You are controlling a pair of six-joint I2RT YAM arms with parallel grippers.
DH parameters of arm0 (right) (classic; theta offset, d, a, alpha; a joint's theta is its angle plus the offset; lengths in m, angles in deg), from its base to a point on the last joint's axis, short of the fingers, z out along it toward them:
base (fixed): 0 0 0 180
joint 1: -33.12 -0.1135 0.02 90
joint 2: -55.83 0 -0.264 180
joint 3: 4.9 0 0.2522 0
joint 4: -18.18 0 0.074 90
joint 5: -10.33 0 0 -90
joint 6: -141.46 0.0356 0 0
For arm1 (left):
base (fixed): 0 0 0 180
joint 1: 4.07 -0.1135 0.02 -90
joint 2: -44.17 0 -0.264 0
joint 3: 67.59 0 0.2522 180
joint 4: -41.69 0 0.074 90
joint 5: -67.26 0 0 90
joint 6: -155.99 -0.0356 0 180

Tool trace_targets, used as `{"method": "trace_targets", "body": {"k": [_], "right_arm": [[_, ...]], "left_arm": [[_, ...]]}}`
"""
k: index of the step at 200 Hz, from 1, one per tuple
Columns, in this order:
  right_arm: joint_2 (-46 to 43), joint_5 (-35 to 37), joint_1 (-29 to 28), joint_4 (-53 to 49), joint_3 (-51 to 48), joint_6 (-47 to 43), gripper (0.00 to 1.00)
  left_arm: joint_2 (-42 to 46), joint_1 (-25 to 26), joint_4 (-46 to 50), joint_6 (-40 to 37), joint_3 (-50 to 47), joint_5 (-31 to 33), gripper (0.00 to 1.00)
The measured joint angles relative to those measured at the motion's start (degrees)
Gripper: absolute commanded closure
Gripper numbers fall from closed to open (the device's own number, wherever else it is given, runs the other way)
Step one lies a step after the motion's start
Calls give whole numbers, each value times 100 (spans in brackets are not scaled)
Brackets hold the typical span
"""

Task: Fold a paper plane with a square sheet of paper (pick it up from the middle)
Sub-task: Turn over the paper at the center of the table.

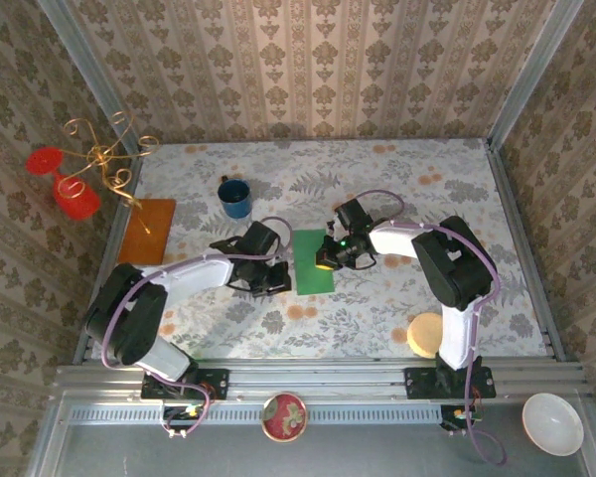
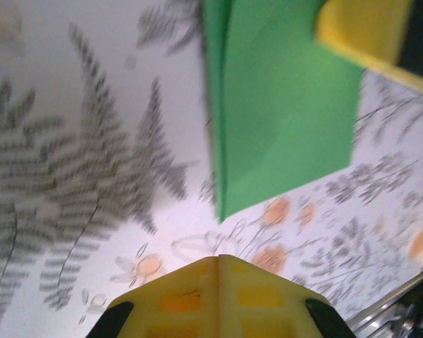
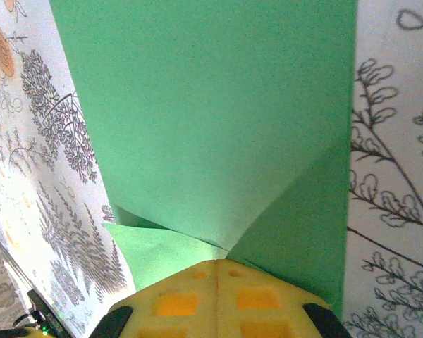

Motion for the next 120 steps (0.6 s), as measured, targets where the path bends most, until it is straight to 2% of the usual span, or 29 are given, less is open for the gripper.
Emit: {"method": "trace_targets", "body": {"k": [44,88,120], "right_arm": [[-688,22,28,50,-160,238,77],[-1292,179,118,275,-761,629,68],[-1298,201,125,505,-1198,1104,66]], "left_arm": [[-608,-4,-608,66,710,72,90],[-1287,-98,-813,144,857,149,89],[-1545,-188,-935,256,857,166,89]]}}
